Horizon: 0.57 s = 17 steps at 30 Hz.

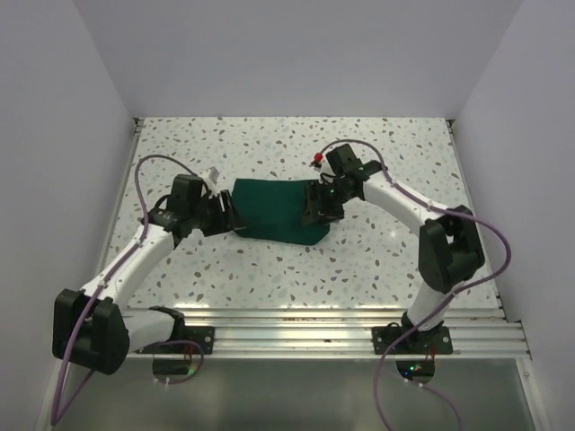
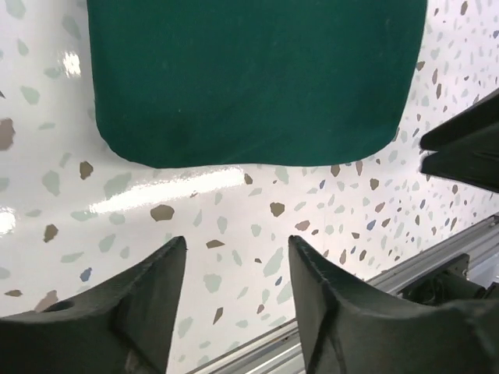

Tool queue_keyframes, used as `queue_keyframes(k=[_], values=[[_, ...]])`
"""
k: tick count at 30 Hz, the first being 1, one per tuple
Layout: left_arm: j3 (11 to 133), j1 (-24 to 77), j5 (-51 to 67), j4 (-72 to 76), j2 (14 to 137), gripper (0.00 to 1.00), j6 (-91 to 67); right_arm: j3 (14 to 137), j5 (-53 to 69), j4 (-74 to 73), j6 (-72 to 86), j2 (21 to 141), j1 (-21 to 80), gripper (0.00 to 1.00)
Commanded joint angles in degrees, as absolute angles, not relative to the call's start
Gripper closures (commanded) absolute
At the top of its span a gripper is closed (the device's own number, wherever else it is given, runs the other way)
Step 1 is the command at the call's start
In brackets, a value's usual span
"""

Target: Prepare the surgical pack

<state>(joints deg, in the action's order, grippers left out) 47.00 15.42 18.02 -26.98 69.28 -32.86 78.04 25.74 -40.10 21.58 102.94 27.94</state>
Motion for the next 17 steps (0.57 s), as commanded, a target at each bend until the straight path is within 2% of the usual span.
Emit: queue_keyframes(k=[1, 2, 10, 17], values=[[49.3, 14.94, 15.64, -27.16, 66.19, 0.38, -29.8, 75.42, 17.43, -44.03, 20.65, 95.12, 27.6, 0.23], [49.74, 14.94, 15.82, -26.81, 66.09, 0.01, -29.36, 74.98, 16.45, -44.03, 21.09, 94.31, 27.68, 0.02], [46.5, 14.94, 19.59, -20.66, 63.73, 0.0, -30.06, 65.84, 16.78, -39.92, 27.06, 87.37, 27.6, 0.01], [39.21, 14.85, 25.3, -11.79, 57.75, 0.0, -34.97, 49.06, 19.69, -21.04, 34.7, 73.5, 27.42, 0.01]])
